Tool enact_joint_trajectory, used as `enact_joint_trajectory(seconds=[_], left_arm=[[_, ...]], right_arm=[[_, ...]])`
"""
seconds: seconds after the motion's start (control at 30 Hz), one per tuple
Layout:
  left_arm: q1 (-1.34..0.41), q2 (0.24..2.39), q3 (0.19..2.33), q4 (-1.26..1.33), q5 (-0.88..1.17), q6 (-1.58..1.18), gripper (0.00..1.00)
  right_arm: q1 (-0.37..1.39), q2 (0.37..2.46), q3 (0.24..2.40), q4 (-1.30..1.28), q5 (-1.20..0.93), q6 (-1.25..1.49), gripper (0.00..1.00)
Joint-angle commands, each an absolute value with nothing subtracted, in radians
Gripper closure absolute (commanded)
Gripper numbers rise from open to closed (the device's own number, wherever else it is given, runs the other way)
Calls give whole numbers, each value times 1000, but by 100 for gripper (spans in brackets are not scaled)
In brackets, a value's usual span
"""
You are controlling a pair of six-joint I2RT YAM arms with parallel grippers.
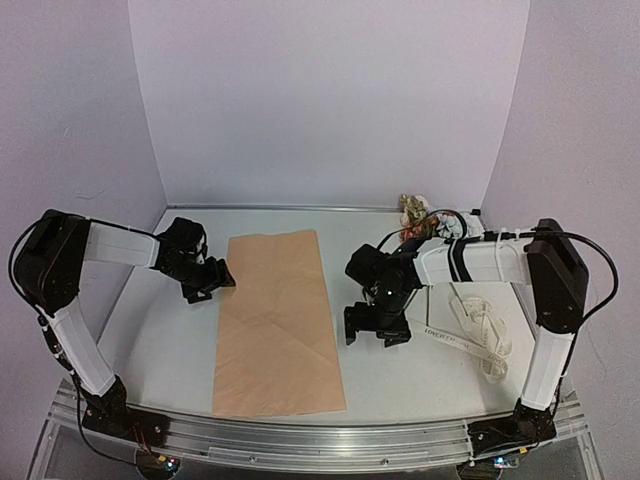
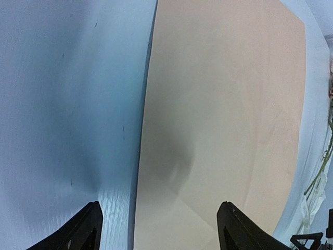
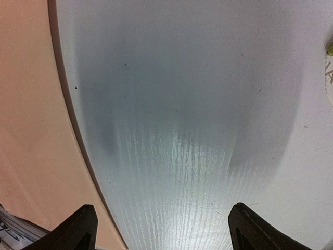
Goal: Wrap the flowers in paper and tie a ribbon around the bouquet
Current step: Move the folded wrapping paper to the center of the board.
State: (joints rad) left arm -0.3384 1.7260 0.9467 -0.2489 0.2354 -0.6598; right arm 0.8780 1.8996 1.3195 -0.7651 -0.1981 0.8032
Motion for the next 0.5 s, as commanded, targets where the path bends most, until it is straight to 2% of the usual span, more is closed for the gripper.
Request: enact_joint_trajectory(seconds=[0.0, 0.47], left_arm=[[-333, 1617, 857, -233, 364, -666, 21], [-335, 1649, 781, -158, 473, -666, 34]], right_arm=[[885, 1915, 1314, -728, -227, 856, 11], [883, 2014, 1361, -636, -318, 917, 27]])
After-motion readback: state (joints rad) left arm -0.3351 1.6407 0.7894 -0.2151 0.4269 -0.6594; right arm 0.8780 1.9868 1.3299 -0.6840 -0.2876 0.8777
